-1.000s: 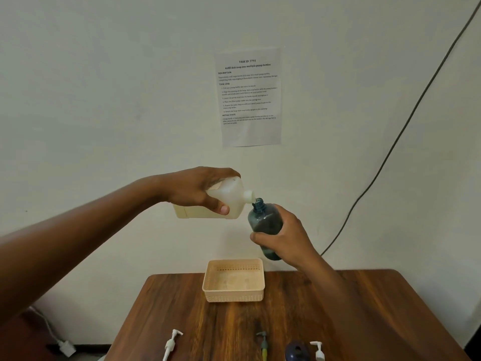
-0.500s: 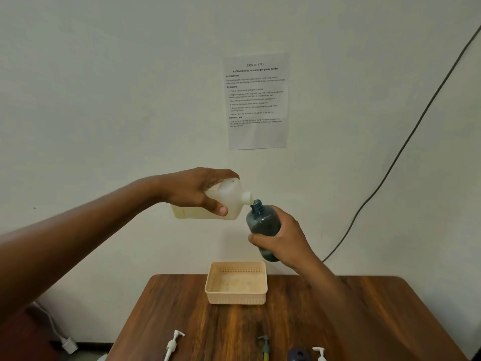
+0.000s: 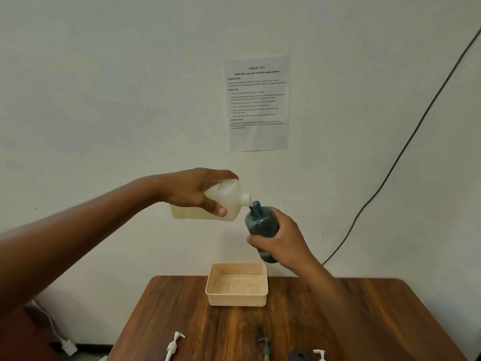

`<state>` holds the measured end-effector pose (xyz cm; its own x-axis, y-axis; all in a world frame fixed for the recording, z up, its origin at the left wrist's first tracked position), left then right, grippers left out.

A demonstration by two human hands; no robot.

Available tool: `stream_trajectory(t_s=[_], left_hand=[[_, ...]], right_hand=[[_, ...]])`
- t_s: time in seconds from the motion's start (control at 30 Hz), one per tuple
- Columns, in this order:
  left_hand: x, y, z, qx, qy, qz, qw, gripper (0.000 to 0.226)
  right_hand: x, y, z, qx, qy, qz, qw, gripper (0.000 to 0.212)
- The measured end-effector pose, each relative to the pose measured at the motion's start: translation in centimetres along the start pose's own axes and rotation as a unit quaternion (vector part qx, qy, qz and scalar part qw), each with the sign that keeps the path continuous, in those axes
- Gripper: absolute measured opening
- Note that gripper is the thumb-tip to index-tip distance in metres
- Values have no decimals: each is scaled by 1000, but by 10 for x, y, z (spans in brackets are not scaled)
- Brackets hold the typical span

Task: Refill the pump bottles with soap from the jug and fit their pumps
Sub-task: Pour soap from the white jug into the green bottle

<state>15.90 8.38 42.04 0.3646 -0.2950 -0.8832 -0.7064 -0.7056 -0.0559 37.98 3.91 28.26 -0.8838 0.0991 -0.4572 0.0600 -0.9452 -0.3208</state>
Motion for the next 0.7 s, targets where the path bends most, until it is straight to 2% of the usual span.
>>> stream_trajectory(t_s=[0.3, 0.53, 0.7], left_hand=[[-1, 0, 0, -2, -6, 2, 1000, 86], [-2, 1, -1, -4, -6, -3, 1000, 77], [-3, 2, -3, -7, -4, -4, 1000, 72]], right_hand=[[2, 0, 0, 1, -2, 1, 1000, 63], [3, 1, 1, -2, -3, -2, 1000, 59], [4, 1, -2, 1, 0, -5, 1000, 70]])
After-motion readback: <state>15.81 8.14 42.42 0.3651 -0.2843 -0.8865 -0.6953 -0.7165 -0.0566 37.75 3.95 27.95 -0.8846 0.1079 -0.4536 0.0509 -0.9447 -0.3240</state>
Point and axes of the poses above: each hand's wrist, its own y-axis away from the middle knuckle, its own x-axis out of the palm, z = x × y, the point moved 3 cm from there along -y, towards the middle knuckle, and after that the axes turned 9 degrees about y, right-handed, at the moved point
